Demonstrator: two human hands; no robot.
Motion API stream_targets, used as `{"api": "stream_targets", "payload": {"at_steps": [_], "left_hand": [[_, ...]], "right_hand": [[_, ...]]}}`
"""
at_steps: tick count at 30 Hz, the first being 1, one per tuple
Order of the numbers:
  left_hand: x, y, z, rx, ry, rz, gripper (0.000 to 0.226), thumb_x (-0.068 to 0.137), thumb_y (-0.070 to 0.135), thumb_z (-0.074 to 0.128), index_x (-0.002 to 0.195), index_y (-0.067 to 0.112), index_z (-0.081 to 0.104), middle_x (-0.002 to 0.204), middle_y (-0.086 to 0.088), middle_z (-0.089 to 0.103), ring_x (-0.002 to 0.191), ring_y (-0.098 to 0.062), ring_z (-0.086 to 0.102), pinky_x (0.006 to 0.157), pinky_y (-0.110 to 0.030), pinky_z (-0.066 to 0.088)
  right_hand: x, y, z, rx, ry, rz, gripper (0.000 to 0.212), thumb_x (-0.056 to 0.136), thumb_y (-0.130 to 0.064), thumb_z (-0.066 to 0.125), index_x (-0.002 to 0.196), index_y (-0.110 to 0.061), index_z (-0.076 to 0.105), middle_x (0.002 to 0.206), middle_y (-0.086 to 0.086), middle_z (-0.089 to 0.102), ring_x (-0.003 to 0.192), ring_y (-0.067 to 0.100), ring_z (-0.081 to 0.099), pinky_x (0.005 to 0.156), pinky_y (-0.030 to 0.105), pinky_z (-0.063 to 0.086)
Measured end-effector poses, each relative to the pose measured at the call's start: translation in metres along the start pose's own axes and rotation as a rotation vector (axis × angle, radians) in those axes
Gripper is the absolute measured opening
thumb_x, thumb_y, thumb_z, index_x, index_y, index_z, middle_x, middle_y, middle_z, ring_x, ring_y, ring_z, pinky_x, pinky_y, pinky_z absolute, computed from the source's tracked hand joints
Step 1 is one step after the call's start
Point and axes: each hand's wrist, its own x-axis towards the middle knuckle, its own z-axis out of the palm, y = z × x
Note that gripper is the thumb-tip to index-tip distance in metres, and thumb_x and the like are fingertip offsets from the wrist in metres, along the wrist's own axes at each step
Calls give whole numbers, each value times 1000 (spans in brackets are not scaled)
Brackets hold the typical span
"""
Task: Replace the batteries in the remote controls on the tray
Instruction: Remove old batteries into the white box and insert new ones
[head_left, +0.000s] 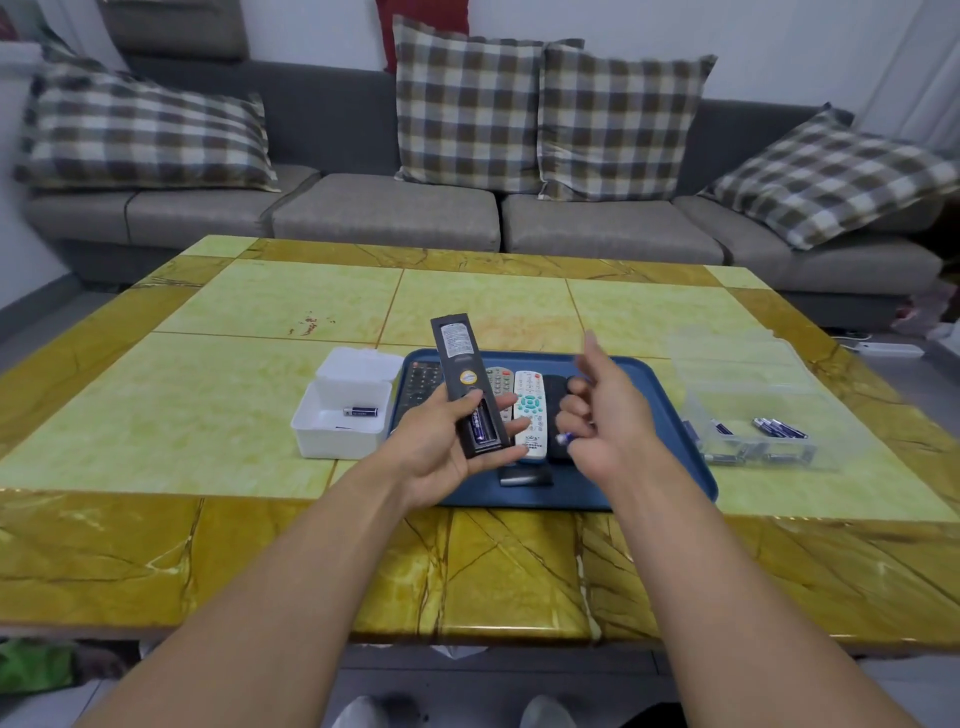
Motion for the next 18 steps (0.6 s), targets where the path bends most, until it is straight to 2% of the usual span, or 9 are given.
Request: {"api": "stream_targets", "payload": {"at_steps": [3,5,7,11,14,16,18], "left_hand": [[0,0,2,-26,76,40,23,109,15,40,129,12,51,117,-16,73,93,-32,75,60,-42,62],[1,1,2,-34,120,61,25,109,15,39,132,11,49,118,-17,71,91,-31,76,56,-39,61],[2,2,1,-47,160,74,27,109,15,39,135,10,47,120,-18,71,93,-32,75,56,-38,61],[2,0,0,-21,187,70,29,109,15,40,136,8,45,120,-19,71,96,-32,74,57,-38,61],[1,0,-1,-3,176,68,27,108,14,41,134,8,46,120,-20,70,96,-33,74,58,-40,62],[0,1,-2,6,170,76,24,108,13,40,131,10,48,122,-19,70,98,-34,74,60,-43,62],[1,3,-3,26,164,91,20,108,12,40,125,14,51,123,-18,69,98,-33,74,61,-45,62]], "right_hand": [[18,1,-16,611,123,361,29,99,-27,56,75,-11,55,46,0,43,37,7,26,30,16,21],[25,5,-18,852,125,452,25,101,-21,53,79,-8,55,56,3,50,42,6,30,31,13,28],[28,5,-14,974,127,482,23,101,-17,51,80,-7,56,67,2,53,46,8,39,32,14,35],[34,4,-4,877,185,478,31,101,-21,53,71,-12,53,61,-1,48,44,10,41,40,18,38],[30,8,3,741,92,468,19,101,-24,54,91,-8,54,82,9,55,66,15,51,62,23,47],[23,7,5,648,26,472,10,100,-14,51,101,-4,53,97,20,56,83,21,54,78,25,48],[14,3,8,586,-46,461,10,99,1,44,104,2,52,104,27,54,95,24,54,85,28,49]]}}
